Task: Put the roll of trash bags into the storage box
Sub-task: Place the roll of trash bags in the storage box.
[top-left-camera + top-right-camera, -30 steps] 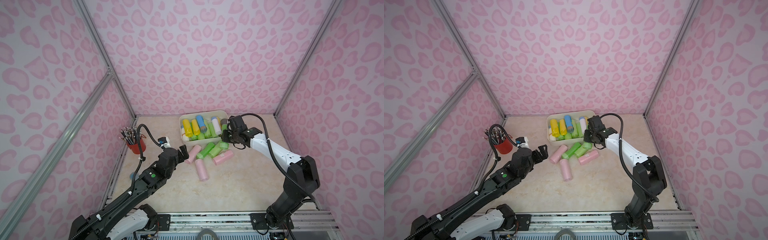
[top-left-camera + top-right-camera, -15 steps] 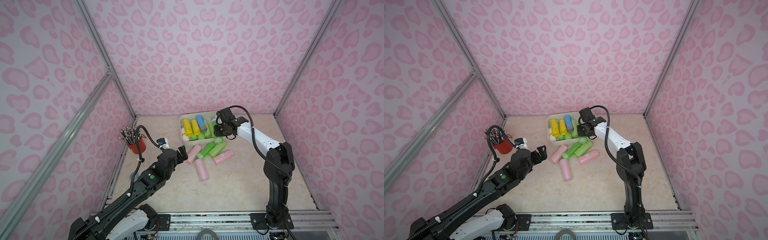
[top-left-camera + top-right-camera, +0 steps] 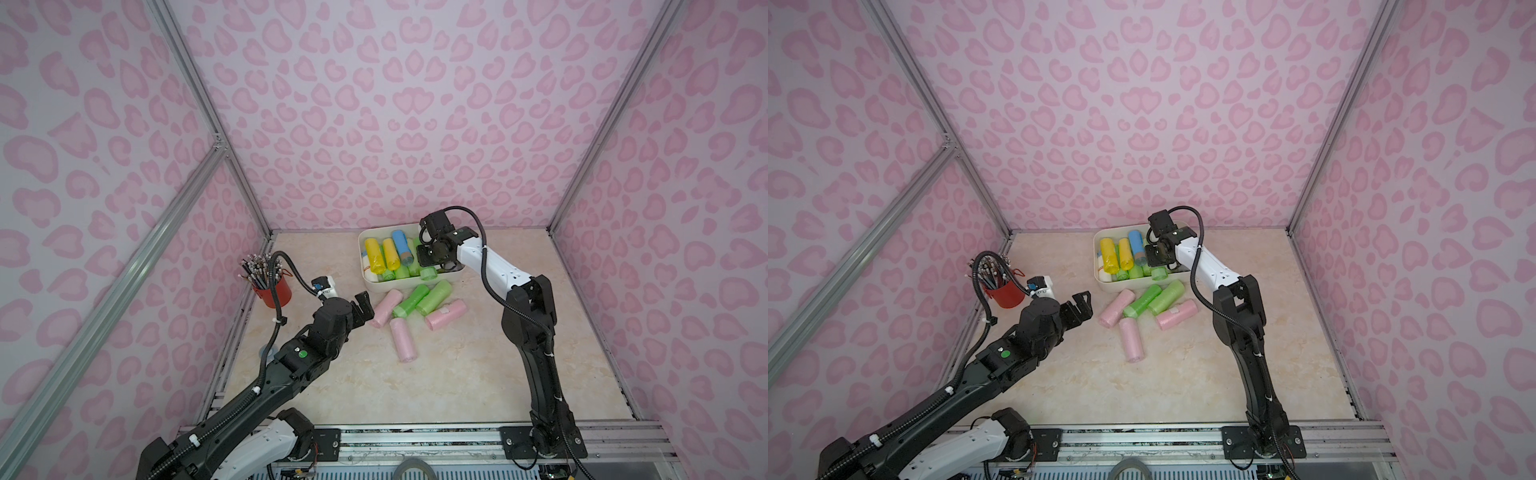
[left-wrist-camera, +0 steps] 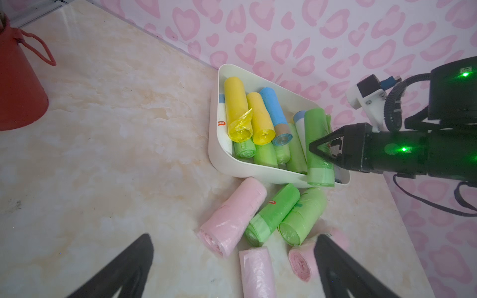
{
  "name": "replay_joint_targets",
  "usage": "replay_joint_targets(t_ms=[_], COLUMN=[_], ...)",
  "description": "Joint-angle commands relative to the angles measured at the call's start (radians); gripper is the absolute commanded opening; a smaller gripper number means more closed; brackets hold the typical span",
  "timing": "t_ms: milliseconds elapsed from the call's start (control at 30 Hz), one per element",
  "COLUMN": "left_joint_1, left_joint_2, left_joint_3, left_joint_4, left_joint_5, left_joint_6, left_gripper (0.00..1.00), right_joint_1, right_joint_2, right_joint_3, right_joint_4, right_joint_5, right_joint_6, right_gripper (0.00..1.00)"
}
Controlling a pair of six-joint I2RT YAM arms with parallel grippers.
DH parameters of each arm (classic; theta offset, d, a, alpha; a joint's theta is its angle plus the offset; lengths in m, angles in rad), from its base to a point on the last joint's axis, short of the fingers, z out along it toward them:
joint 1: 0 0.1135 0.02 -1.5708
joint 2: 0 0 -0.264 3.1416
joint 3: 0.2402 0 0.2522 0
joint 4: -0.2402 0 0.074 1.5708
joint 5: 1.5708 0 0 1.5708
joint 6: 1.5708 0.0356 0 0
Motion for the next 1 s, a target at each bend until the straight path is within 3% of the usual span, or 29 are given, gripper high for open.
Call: replay_joint_targets(t_ms=[0,267,300,400,433,600,667,800,967], left_joint_1=[0.005,0.005,0.005,0.005,0.005,0.006,0.006,0.008,0.008], left_joint_2=[0.0,-0.006,-0.008,-0.008,-0.006,0.018,0.024,0.029,0.037], left_joint_3=[-0.001,0.001,0.003,0.004,0.004,0.007,0.007,-0.004,0.003], left_joint_4=[0.0,-0.009,-0.01,-0.008,-0.007,-0.009,-0.011,0.006,0.003], left_joint_5=[0.004,0.01,0.01,0.005,0.006,0.005,0.0,0.0,0.009], left_joint_6=[-0.005,-0.009,-0.008,-0.006,-0.004,0.009,0.013,0.015,0.01], left_gripper=[1.0,1.0,1.0,1.0,1.0,1.0,1.0,1.0,1.0], right_joint_1=[-0.005,-0.031,-0.034,-0.043,-0.046,-0.054,-0.061,-0.062,-0.065], right_joint_2=[0.051,0.164,0.177,0.199,0.195,0.106,0.063,-0.049,-0.257], right_joint_3=[0.071,0.246,0.265,0.311,0.315,0.235,0.193,0.086,-0.191], right_joint_4=[-0.02,-0.053,-0.054,-0.079,-0.086,-0.091,-0.089,-0.066,0.061], right_joint_5=[0.037,0.004,0.0,-0.025,-0.035,-0.039,-0.05,-0.055,-0.035], right_joint_6=[-0.009,0.032,0.036,0.044,0.044,0.036,0.042,0.046,0.064], right_gripper=[0.3,0.35,0.41,0.73,0.79,0.97,0.99,0.92,0.9])
